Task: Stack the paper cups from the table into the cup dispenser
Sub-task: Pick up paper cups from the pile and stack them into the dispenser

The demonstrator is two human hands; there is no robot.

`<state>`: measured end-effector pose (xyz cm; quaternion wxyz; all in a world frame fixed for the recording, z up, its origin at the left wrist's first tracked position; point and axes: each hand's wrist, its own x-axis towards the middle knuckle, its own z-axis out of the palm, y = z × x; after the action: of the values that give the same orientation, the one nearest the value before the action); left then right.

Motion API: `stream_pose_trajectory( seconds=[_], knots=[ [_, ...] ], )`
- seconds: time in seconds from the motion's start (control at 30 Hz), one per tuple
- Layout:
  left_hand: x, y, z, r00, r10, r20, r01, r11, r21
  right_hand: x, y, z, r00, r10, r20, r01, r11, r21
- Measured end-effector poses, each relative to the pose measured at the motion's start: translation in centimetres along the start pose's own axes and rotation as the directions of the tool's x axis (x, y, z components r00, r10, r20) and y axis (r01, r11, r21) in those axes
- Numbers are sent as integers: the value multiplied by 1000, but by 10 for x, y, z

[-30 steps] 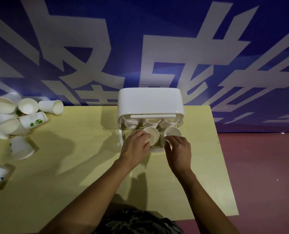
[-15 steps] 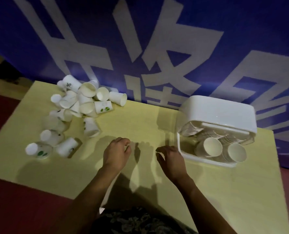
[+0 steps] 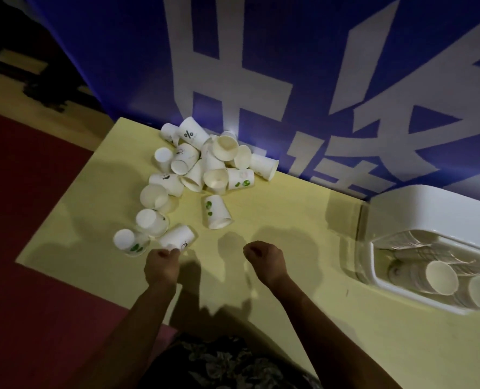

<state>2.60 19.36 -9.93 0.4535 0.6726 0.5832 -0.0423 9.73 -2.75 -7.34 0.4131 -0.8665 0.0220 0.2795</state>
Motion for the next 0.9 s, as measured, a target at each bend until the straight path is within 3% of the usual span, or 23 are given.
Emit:
stream_pose_trajectory(
  seconds=[0.1, 0.2, 0.3, 0.43, 0.73, 0.83, 0.9],
  knots=[
    [21, -6, -7, 988, -140, 61, 147, 981, -125, 14, -20, 23, 967, 243, 77, -254, 892, 374],
    [34, -5, -4, 973, -174, 149, 204, 954, -220, 31, -36, 34, 914, 371, 163, -397, 737, 547],
    [41, -2, -1, 961, -191, 199, 237, 942, -236, 48, -47, 42, 851, 469, 237, -502, 596, 626],
    [41, 7, -1, 949, -189, 254, 253, 935, -248, 67, -56, 50, 812, 540, 221, -553, 592, 586],
    [31, 25, -10, 963, 147, 224, -120, 984, -128, 93, -69, 60, 762, 596, 253, -579, 452, 679],
    [25, 37, -12, 938, 294, 184, -277, 954, -113, 92, -66, 53, 781, 595, 189, -535, 482, 695],
    [20, 46, -11, 896, 409, 172, -407, 912, -48, 87, -61, 46, 816, 568, 107, -478, 559, 678]
  ],
)
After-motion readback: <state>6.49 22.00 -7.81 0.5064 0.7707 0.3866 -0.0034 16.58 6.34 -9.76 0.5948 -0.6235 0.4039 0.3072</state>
